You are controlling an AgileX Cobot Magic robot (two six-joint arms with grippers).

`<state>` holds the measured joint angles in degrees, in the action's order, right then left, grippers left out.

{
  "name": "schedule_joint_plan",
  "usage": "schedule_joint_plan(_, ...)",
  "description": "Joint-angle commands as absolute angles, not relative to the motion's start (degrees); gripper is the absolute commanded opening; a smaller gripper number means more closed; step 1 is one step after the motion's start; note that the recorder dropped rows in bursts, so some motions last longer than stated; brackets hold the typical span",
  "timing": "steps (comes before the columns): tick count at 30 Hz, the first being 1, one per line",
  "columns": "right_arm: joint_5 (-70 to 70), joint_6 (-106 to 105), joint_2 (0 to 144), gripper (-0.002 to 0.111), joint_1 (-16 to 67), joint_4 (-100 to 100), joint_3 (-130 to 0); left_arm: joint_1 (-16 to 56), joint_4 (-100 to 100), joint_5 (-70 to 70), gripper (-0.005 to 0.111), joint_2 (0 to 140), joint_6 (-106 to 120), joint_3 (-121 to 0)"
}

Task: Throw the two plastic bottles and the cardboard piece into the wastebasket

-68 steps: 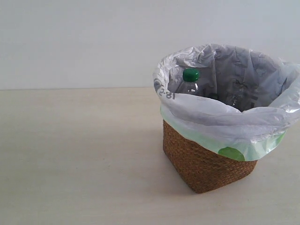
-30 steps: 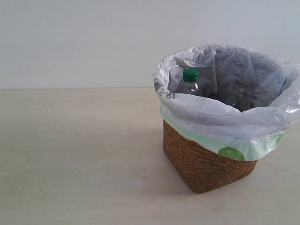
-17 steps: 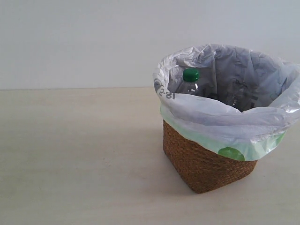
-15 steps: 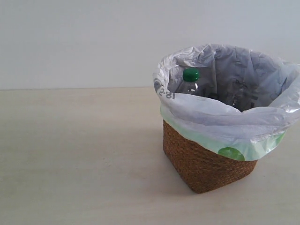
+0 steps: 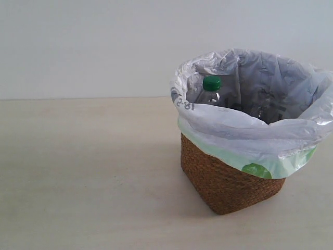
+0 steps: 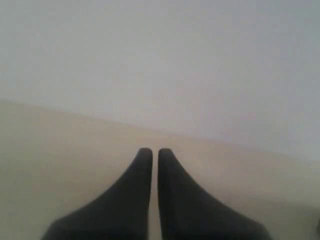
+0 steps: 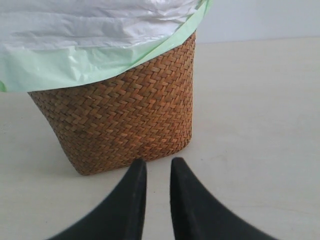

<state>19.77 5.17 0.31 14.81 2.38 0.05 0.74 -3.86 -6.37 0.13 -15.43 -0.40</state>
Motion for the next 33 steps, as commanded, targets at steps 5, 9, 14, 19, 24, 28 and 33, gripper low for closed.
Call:
schedule_joint_plan(5,19.1,5.2,0.0,0.013,14.9,2.4,0.0,0.6,-4.2,-19.4,0.004,0.0,-10.5,0.0)
schedule_joint_plan(9,19.1,5.2,0.0,0.013,14.9,2.4,0.0,0.6,-4.2,-19.6,0.004,0.0,-10.5,0.0)
schedule_joint_plan(14,19.1,5.2,0.0,0.013,14.9,2.4,0.0,0.6,-4.2,-19.5,0.004,0.0,-10.5,0.0)
schedule_joint_plan(19,19.1,5.2,0.0,0.013,14.9,2.4,0.0,0.6,-4.2,-19.5,0.004,0.0,-10.5,0.0)
schedule_joint_plan(24,19.1,5.2,0.0,0.013,14.9,2.4,0.0,0.6,-4.2,-19.5,0.004,0.0,-10.5,0.0)
schedule_joint_plan(28,19.1,5.2,0.0,0.013,14.9,2.4,0.0,0.6,-4.2,-19.5,0.004,0.0,-10.5,0.0)
schedule_joint_plan(33,19.1,5.2,0.0,0.013,14.9,2.4,0.0,0.6,-4.2,-19.5,0.004,0.0,-10.5,0.0)
